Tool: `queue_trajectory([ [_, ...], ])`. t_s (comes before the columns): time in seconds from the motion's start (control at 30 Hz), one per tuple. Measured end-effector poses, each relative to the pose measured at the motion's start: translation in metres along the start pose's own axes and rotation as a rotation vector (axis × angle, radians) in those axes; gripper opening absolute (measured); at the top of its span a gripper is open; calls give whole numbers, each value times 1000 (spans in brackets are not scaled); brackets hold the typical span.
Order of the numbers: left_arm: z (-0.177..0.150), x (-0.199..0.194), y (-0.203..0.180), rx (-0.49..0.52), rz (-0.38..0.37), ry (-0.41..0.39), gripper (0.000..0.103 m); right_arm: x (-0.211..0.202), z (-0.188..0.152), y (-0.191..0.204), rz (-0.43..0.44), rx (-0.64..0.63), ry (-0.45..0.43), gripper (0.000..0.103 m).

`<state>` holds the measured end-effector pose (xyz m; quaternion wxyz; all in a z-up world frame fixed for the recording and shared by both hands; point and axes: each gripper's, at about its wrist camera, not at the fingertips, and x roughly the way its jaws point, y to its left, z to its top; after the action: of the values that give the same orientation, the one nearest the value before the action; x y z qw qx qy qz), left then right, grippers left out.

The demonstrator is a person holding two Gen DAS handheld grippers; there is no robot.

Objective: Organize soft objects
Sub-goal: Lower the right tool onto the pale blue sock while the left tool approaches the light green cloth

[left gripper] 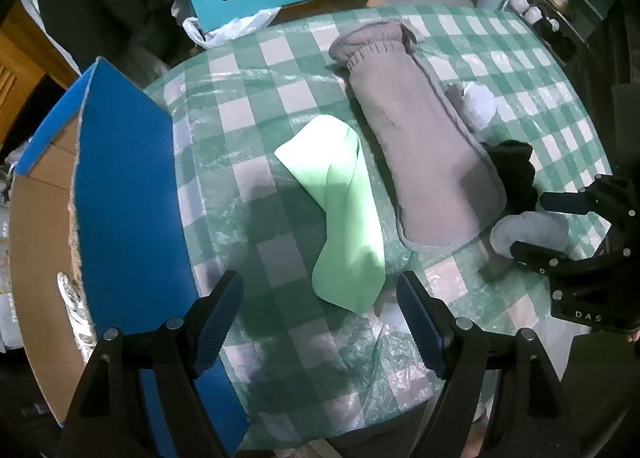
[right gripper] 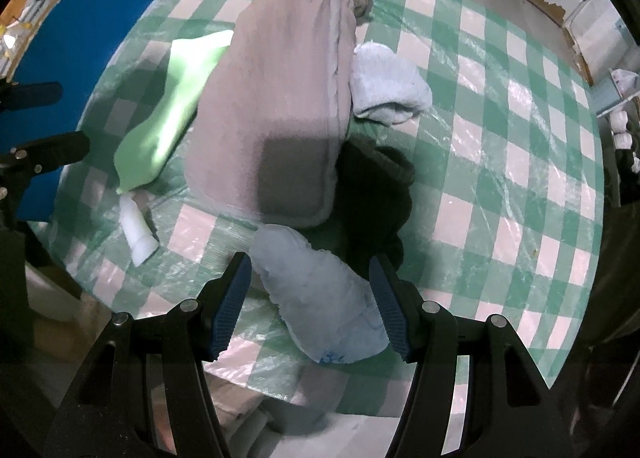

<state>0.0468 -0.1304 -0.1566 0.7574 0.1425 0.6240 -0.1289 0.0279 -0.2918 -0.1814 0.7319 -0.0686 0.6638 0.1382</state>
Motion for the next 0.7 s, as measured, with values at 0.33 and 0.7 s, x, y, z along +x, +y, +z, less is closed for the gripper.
queue_trajectory([
  [0.33,4,14,1,-8,2,21,80,17,-3,6,-16,-40,40,62],
  [0.7,12,25,-1,-22,10,31,80,14,-6,19,-10,-53,41,39],
])
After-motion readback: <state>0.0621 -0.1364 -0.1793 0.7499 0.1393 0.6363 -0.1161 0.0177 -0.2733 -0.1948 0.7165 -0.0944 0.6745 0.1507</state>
